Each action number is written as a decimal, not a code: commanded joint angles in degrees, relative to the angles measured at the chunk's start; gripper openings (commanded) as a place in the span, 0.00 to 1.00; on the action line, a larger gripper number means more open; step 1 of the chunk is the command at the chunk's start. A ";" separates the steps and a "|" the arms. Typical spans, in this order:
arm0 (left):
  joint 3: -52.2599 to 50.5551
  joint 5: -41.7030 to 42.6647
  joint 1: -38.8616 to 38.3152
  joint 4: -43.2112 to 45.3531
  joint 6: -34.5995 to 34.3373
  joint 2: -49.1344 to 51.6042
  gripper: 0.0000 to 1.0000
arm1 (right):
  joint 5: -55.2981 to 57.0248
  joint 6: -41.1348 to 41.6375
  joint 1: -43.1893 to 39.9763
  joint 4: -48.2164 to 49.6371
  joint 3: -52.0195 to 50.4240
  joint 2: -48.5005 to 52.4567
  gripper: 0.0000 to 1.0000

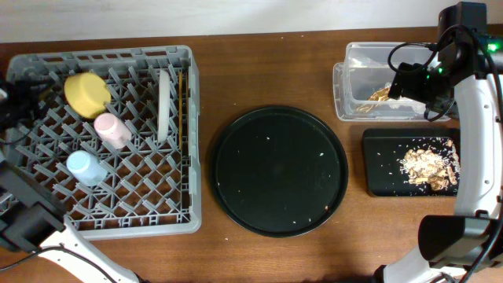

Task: Sort waste into correct bins and load items into the dishwasher rack
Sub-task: 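Lower the yellow bowl into the rack's back-left corner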

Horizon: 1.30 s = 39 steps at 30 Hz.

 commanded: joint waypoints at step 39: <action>0.04 -69.29 -16.46 -11.28 13.16 -8.70 0.00 | -0.13 -0.35 -0.15 -0.02 0.74 -0.52 0.99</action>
